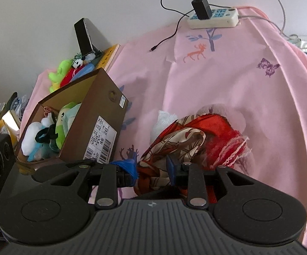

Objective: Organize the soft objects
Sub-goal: 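Close both grippers on the red-white patterned scarf and lift it, then carry the scarf with both grippers over into the cardboard box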

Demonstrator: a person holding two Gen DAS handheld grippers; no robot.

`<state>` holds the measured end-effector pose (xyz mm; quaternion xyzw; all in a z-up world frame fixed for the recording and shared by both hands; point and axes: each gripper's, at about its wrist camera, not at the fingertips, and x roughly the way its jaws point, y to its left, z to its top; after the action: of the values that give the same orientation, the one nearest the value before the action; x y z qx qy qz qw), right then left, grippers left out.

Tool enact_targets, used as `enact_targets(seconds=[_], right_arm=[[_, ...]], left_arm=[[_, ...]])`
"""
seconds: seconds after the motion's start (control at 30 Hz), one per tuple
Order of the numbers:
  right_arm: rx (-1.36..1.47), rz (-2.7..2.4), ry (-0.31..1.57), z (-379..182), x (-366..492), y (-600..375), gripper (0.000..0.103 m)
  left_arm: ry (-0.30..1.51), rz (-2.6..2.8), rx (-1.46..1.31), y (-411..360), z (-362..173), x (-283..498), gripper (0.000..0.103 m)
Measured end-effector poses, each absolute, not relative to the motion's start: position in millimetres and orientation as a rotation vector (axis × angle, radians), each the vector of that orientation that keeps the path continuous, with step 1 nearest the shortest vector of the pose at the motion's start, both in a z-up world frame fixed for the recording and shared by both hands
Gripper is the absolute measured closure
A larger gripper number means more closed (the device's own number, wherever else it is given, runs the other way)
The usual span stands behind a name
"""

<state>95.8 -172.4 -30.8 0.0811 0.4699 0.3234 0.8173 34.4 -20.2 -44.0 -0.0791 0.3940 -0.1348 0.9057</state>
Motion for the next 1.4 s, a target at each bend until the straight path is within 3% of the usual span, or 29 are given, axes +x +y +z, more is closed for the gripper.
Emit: enact_targets(seconds=[0.03,0.23,0.67,1.03,1.4], right_arm=[[0.179,0.689,1.007,-31,96,-173,0.090],[0.215,0.709,1.033,-31,98,-171,0.090],[0.297,0.786,0.878,4,75,-176,0.103],[0.286,0.909,0.749,34,68,-131,0.103],[0.189,1.058,0.735,33,73,-38,0.103]], left_arm=[[0.809,-0.277,-0.161,-20,-43,34,0.071],[0.785,-0.280,-0.143,-17,-36,28,0.086],[0.619,-0.310,-0.047,-16,9,-7,0.088],[0.512,-0.216,0.001,25,42,-32,0.088],[0.512,-0.044,-0.022,102,40,-43,0.088]])
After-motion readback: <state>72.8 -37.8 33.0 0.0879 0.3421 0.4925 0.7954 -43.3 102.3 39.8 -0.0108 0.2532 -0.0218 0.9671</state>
